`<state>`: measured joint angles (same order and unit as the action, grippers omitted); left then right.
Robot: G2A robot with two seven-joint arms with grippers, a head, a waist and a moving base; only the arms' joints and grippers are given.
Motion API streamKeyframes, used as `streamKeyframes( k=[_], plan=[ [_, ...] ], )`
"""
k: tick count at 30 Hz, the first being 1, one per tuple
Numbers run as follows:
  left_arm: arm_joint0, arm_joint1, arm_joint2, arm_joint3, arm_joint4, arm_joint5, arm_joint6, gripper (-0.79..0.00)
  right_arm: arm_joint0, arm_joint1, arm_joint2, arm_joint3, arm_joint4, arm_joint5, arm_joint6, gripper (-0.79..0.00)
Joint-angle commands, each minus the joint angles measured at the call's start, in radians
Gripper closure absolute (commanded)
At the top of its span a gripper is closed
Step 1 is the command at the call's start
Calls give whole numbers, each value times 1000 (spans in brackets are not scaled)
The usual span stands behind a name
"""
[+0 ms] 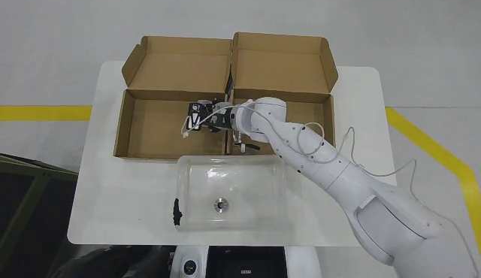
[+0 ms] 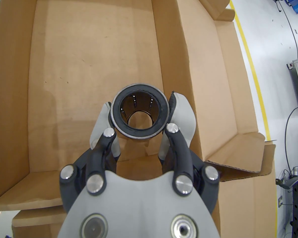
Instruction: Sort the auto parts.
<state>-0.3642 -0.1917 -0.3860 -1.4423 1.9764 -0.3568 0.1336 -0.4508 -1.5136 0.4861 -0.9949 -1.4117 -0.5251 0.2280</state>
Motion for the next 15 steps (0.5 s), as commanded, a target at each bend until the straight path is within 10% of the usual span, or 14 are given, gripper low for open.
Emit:
streamKeyframes(
  k=[1, 6, 15],
  plan=[
    [0, 0, 0, 0, 0, 0, 0, -785, 4, -8, -5, 16, -13, 5, 5, -52],
    [0, 0, 0, 0, 0, 0, 0, -785, 9, -24, -5, 45, -23, 10, 4, -348],
    [0, 0, 0, 0, 0, 0, 0, -785, 2, -33, 21, 37, -32, -8, -2, -594]
  ],
)
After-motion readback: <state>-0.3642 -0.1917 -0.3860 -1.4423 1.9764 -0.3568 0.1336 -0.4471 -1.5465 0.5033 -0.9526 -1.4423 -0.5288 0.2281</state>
